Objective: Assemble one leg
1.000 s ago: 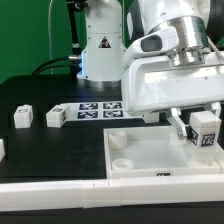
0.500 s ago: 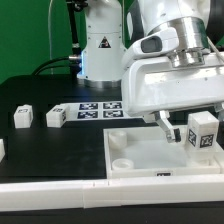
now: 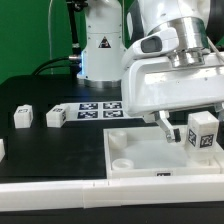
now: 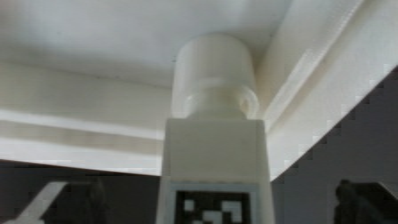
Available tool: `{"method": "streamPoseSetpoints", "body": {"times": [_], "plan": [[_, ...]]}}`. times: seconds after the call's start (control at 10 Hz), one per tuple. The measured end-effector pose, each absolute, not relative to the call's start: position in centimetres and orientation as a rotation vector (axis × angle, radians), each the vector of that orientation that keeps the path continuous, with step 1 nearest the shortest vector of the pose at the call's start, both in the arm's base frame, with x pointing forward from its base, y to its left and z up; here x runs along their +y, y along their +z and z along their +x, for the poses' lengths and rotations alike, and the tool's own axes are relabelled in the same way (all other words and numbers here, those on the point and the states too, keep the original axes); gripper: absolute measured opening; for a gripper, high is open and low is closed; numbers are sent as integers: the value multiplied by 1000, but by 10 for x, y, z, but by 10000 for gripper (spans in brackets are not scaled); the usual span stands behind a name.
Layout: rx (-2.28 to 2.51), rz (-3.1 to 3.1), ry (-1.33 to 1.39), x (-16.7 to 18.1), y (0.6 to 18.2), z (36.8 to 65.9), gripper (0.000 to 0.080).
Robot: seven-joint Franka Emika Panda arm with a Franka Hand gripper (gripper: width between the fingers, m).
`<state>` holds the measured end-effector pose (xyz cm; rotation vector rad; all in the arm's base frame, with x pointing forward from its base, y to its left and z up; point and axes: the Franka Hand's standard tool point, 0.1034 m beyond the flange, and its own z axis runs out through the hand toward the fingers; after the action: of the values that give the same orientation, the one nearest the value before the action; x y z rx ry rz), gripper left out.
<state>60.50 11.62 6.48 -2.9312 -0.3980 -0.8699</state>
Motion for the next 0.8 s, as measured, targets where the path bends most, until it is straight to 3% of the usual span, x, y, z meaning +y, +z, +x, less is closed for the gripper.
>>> {"method": "streamPoseSetpoints", "body": {"times": [0.2, 0.3, 0.6, 0.8], "plan": [[-378, -2924, -903, 116, 88, 613, 649], [-380, -2926, -898, 115, 91, 614, 649], [-388, -2940, -831, 117, 86, 612, 649], [-389, -2978, -595, 119, 80, 614, 649]]}}
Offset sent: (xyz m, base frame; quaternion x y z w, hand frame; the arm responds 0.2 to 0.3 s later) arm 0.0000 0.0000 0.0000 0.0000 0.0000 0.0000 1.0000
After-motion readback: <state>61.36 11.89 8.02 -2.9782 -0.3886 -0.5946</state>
